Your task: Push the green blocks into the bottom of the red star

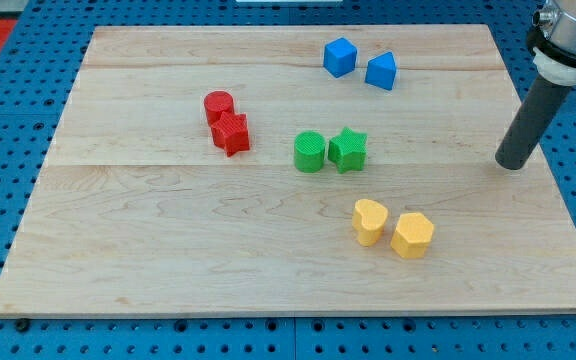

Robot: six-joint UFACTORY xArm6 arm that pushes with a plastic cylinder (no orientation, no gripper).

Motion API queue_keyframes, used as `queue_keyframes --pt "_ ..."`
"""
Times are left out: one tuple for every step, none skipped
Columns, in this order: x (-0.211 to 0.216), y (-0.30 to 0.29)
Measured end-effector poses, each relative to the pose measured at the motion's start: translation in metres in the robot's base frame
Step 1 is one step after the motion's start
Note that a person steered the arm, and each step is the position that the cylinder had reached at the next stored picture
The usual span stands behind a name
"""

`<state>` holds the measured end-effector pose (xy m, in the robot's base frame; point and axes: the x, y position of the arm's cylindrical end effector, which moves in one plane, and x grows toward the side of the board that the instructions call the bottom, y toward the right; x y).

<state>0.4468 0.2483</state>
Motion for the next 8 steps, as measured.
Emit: queue_keyframes --pt "0.003 -0.008" --pt "0.003 -0.012" --pt "0.0 -0.043" --pt "-0.004 -0.073" --pt "-0.008 -0.1" --pt "-0.018 -0.141" --pt "-0.029 -0.183" --pt "-0.029 -0.232"
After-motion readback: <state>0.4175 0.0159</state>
